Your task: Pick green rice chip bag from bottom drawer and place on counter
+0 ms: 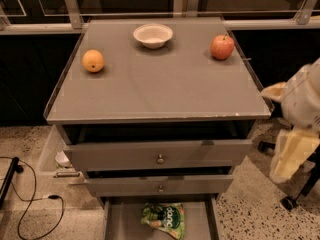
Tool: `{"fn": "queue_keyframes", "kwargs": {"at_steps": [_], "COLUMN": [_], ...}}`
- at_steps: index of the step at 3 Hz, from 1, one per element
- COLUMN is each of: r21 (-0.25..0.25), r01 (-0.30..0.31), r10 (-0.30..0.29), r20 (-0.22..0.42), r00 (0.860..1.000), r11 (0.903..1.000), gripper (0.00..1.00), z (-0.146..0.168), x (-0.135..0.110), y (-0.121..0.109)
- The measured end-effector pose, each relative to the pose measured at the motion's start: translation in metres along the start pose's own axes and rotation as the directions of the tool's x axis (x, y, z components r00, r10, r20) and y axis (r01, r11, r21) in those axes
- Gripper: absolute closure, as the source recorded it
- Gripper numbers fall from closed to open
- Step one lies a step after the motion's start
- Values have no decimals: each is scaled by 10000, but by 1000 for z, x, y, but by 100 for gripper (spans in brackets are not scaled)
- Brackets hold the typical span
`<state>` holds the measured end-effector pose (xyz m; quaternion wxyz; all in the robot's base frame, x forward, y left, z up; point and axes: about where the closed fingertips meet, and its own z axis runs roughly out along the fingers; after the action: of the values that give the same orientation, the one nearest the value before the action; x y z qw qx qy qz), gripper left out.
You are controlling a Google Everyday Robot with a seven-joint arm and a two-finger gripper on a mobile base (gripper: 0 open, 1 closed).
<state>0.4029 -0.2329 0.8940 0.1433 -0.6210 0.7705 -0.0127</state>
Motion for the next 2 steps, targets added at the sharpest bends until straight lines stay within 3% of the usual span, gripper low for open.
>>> {"fn": "queue_keyframes", "kwargs": {"at_steps": [2], "r21": [-815], "r01": [701], "r10": [-584], "r20": [1384], "r00": [9887], "r11": [9942], "gripper": [0], "z": [115], "x": [44], "y": [64]}}
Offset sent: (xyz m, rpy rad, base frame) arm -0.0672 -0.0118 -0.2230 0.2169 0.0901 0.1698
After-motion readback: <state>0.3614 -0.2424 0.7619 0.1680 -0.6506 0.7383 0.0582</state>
